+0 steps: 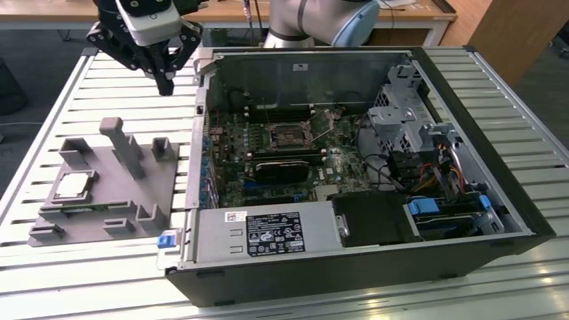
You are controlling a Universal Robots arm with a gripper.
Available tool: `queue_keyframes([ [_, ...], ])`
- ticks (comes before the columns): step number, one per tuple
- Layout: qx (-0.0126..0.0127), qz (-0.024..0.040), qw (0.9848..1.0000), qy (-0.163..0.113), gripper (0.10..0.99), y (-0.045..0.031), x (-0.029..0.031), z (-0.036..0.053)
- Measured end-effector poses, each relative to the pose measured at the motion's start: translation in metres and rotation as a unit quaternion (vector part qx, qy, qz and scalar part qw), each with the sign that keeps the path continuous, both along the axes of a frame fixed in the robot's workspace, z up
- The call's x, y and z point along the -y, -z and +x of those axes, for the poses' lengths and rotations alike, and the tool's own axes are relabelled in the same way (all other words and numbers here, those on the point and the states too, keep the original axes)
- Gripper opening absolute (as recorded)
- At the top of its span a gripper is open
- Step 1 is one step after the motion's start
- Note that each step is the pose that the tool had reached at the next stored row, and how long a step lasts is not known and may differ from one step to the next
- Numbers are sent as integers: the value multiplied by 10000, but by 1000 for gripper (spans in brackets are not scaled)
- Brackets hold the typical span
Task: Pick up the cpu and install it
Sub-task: 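Reach for the cpu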
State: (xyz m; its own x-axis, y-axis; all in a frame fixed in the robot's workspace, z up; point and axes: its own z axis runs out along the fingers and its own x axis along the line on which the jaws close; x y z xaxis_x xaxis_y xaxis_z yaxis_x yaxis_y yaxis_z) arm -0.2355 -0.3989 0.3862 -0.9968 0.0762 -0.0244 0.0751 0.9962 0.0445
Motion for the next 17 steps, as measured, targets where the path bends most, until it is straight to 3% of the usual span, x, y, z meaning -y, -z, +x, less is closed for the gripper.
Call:
queue_keyframes([
  [17, 0, 0, 10000, 0, 106, 12, 0, -174],
])
